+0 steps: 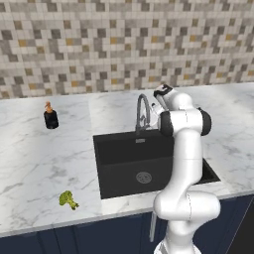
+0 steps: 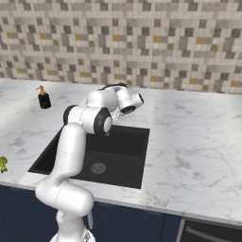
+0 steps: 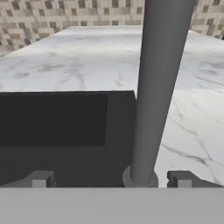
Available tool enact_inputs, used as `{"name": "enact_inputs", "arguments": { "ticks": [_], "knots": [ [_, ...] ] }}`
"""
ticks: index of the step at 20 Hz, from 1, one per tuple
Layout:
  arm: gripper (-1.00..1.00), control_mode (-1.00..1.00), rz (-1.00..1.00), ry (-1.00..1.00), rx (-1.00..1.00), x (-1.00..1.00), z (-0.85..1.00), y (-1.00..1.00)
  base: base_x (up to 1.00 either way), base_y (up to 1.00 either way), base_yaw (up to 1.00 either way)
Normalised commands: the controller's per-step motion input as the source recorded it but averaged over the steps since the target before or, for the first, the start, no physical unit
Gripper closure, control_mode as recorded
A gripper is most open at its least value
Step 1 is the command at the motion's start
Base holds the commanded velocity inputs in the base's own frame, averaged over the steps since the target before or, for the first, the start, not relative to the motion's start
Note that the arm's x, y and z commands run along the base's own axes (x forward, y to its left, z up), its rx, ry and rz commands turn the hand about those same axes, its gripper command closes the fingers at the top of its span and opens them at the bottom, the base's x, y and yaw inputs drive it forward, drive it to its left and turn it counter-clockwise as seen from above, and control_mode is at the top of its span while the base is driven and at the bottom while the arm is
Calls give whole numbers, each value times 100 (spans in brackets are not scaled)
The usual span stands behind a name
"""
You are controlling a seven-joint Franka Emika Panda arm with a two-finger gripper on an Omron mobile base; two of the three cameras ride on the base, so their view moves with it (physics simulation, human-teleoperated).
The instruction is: Turn on the sink faucet. Then move the broccoli from the counter to the sink. Turn off the sink. Move the vegetable from the sink to the pot next to the stove. Finally move the pot to the front left burner.
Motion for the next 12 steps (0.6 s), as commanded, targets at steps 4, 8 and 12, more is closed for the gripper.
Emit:
{"name": "enact_inputs", "arguments": {
  "ticks": [4, 8, 12],
  "knots": [
    [100, -100, 0, 3, 0, 0, -14, 18, 0, 0, 0],
    [100, -100, 0, 1, 0, 2, -13, 15, 0, 0, 0],
    [100, -100, 0, 0, 0, 0, -8, 0, 0, 0, 0]
  ]
}}
